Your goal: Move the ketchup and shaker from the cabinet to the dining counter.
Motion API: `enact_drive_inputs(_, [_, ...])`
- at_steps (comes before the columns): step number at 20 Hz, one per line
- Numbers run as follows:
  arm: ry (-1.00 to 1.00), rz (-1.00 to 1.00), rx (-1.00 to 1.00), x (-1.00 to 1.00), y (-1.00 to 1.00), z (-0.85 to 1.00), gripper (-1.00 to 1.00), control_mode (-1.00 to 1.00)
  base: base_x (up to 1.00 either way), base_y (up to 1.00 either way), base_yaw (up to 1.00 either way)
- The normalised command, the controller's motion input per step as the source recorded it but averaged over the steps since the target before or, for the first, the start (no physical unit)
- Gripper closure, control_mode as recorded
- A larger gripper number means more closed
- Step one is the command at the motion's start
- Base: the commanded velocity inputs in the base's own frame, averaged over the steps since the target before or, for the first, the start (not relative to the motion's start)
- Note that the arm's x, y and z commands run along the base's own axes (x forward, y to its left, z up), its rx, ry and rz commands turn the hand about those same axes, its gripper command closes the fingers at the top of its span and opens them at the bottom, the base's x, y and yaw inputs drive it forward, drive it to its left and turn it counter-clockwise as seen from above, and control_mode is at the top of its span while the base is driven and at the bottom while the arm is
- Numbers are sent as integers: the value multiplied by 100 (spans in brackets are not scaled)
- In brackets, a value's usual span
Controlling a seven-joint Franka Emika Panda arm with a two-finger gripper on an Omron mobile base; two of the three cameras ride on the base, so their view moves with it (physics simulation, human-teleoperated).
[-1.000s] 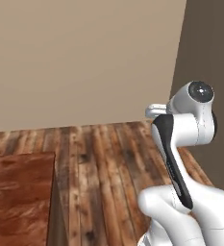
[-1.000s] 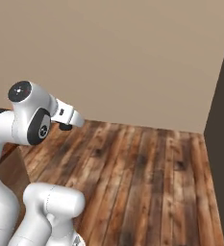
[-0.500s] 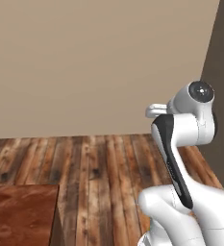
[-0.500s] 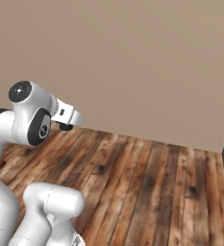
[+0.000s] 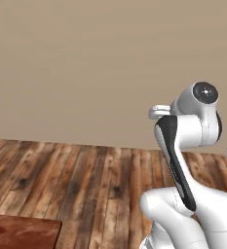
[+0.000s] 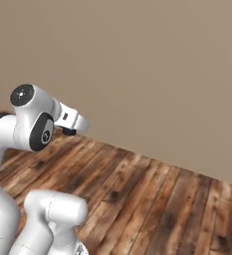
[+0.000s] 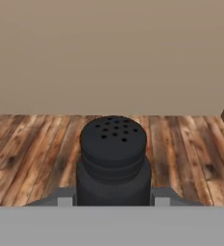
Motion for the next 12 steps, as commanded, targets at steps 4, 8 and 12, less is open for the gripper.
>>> enact_drive_inputs(4, [0, 0, 0, 0, 0, 0, 100, 100, 77, -8, 41])
enact_drive_inputs(8, [0, 0, 0, 0, 0, 0, 100, 100, 71, -7, 50])
enact_drive_inputs(12, [0, 0, 0, 0, 0, 0, 100, 100, 70, -6, 52])
